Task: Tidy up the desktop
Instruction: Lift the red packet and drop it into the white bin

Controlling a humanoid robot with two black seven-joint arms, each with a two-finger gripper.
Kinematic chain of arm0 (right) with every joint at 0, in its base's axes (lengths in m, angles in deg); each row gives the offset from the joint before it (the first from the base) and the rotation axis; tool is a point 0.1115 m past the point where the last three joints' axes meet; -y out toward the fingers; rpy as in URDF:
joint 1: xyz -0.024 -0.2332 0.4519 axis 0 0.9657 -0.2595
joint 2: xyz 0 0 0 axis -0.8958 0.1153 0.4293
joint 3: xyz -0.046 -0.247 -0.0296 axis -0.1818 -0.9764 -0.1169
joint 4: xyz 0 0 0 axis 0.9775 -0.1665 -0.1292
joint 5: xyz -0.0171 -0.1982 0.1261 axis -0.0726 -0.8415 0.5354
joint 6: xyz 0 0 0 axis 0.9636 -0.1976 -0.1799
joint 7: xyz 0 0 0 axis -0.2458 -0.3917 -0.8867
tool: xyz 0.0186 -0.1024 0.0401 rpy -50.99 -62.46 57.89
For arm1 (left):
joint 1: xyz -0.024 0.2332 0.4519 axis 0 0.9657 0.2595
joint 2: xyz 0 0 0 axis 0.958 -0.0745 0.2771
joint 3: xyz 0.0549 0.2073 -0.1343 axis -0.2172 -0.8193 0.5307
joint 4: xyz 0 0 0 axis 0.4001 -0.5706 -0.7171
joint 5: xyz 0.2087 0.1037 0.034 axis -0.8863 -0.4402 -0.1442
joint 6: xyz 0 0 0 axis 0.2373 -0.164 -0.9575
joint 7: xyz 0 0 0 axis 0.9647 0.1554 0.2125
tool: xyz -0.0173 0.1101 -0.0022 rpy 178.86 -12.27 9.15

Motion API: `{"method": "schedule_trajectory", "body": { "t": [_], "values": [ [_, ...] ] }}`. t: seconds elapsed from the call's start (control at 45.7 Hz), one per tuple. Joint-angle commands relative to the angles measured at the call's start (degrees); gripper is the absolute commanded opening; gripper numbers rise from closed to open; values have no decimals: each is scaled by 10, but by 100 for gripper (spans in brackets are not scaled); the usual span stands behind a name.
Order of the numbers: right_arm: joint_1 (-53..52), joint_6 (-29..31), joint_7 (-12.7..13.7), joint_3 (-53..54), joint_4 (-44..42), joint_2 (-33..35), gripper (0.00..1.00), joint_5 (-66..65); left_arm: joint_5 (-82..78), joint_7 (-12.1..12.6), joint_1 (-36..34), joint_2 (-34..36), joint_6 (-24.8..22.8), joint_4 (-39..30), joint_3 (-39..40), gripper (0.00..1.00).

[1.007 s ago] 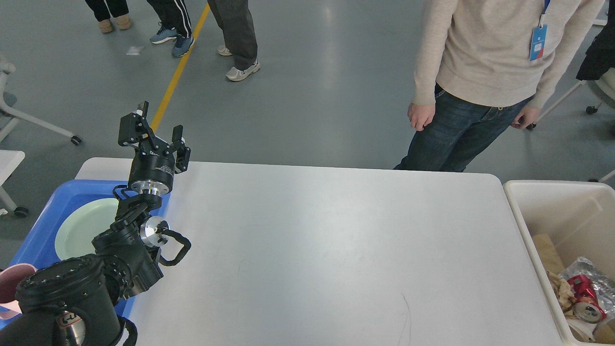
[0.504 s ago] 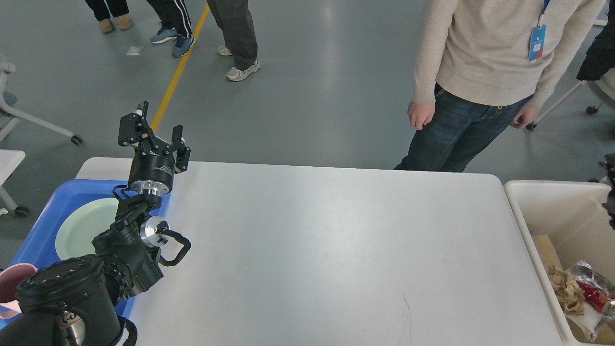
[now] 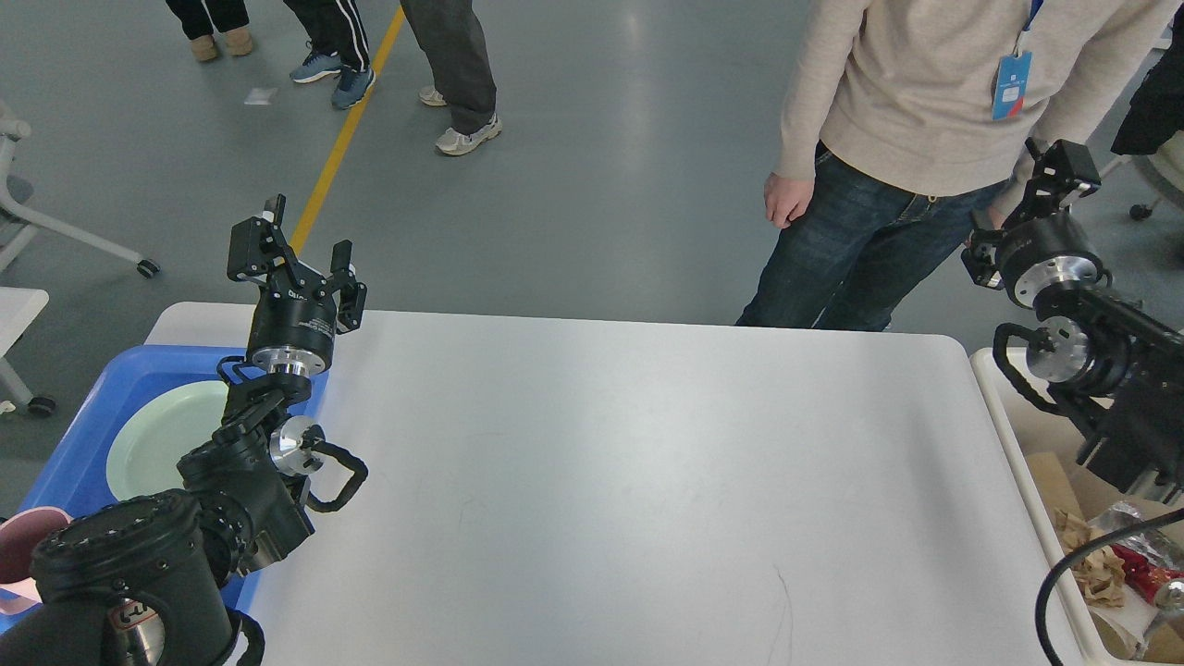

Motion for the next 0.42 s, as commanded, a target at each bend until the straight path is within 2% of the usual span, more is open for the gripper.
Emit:
{"method": "schedule_trajectory", "body": {
  "t": [0.0,0.241,0.394],
  "values": [
    [17,0,-33,6,1,-32,100,-37,0,0,0,0,0,0,0,97],
    [30,0,-44,13,4,-69,100,-41,0,0,0,0,0,0,0,97],
    [42,1,-89,48,8,-86,100,-41,0,0,0,0,0,0,0,97]
  ]
}}
